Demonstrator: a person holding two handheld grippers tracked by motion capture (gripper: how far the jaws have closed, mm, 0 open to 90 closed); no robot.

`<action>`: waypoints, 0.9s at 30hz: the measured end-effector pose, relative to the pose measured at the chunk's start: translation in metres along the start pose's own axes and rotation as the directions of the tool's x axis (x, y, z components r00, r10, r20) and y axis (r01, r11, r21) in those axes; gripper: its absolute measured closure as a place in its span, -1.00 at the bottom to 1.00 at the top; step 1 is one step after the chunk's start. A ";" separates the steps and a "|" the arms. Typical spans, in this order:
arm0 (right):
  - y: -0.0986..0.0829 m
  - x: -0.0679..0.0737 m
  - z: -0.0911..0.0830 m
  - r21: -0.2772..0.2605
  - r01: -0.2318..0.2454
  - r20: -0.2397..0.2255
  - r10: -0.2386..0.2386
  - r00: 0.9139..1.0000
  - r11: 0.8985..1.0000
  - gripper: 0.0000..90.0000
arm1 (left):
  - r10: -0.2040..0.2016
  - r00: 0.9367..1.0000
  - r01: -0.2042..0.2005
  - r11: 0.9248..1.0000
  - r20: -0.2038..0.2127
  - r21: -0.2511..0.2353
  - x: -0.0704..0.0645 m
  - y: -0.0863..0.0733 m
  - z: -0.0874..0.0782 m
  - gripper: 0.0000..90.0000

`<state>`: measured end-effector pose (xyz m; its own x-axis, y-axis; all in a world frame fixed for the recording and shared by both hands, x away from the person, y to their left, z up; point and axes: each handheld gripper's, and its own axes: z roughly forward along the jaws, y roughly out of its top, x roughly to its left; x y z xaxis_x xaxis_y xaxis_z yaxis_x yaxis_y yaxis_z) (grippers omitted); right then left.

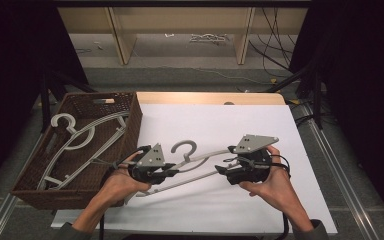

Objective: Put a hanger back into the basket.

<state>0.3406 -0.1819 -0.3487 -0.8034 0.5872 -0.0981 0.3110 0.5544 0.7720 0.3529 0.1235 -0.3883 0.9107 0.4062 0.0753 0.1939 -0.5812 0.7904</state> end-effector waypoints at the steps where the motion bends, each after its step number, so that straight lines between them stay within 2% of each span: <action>1: -0.001 0.001 0.000 -0.016 0.011 0.001 -0.011 1.000 1.000 -0.31 | -0.015 1.000 0.015 1.000 -0.005 -0.006 0.001 -0.001 -0.002 0.76; 3: -0.002 0.004 -0.001 -0.032 0.009 0.032 -0.008 0.999 0.999 -0.32 | -0.060 0.998 0.059 0.998 -0.013 -0.025 0.004 -0.001 -0.008 0.76; 4: -0.002 0.006 -0.001 -0.034 0.003 0.029 -0.002 1.000 0.999 -0.32 | -0.078 0.997 0.078 0.996 -0.013 -0.041 0.006 -0.002 -0.012 0.76; 7: -0.003 0.010 -0.005 -0.075 -0.002 0.042 0.005 0.999 0.997 -0.34 | -0.133 0.991 0.131 0.989 -0.018 -0.067 0.010 -0.003 -0.021 0.76; 8: -0.003 0.011 -0.005 -0.090 0.001 0.048 0.004 0.999 0.996 -0.34 | -0.160 0.987 0.159 0.984 -0.010 -0.080 0.012 -0.003 -0.025 0.76; 9: -0.003 0.011 -0.005 -0.106 0.013 0.058 -0.007 0.998 0.994 -0.36 | -0.174 0.985 0.172 0.981 -0.014 -0.093 0.013 -0.004 -0.027 0.76; 10: -0.005 0.014 -0.005 -0.109 -0.005 0.057 0.012 0.998 0.994 -0.38 | -0.190 0.982 0.188 0.976 -0.011 -0.111 0.014 -0.004 -0.030 0.76; 12: -0.006 0.015 -0.004 -0.118 0.003 0.062 0.005 0.998 0.993 -0.38 | -0.195 0.981 0.193 0.974 -0.008 -0.115 0.015 -0.005 -0.033 0.76; 13: -0.011 0.017 -0.004 -0.133 0.003 0.067 0.006 0.998 0.991 -0.39 | -0.216 0.976 0.214 0.966 -0.002 -0.143 0.018 -0.005 -0.039 0.76; 15: -0.015 0.019 -0.004 -0.126 -0.008 0.060 0.016 0.998 0.992 -0.42 | -0.253 0.968 0.250 0.954 0.003 -0.166 0.021 -0.004 -0.048 0.76; 18: -0.026 0.020 -0.001 -0.139 -0.026 0.050 0.033 0.998 0.990 -0.46 | -0.282 0.959 0.278 0.941 0.006 -0.195 0.023 -0.001 -0.062 0.76; 20: -0.036 0.021 0.002 -0.144 -0.042 0.068 0.052 0.996 0.989 -0.50 | -0.280 0.960 0.273 0.940 -0.003 -0.202 0.022 0.002 -0.070 0.76; 21: -0.039 0.021 0.002 -0.141 -0.054 0.059 0.063 0.996 0.989 -0.51 | -0.285 0.959 0.279 0.938 -0.002 -0.205 0.021 0.003 -0.072 0.76; 23: -0.046 0.021 0.003 -0.145 -0.073 0.059 0.082 0.995 0.987 -0.57 | -0.281 0.960 0.276 0.937 0.008 -0.215 0.021 0.006 -0.077 0.76; 25: -0.049 0.022 0.004 -0.149 -0.078 0.061 0.088 0.994 0.986 -0.57 | -0.292 0.956 0.287 0.932 0.008 -0.221 0.021 0.008 -0.081 0.76; 27: -0.052 0.021 0.004 -0.165 -0.069 0.064 0.080 0.995 0.984 -0.57 | -0.283 0.959 0.277 0.935 0.006 -0.222 0.021 0.010 -0.085 0.76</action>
<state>0.3093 -0.1957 -0.3935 -0.7417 0.6665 -0.0757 0.2775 0.4077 0.8699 0.3429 0.1864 -0.3269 0.8210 0.5494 -0.1551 0.3527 -0.2745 0.8946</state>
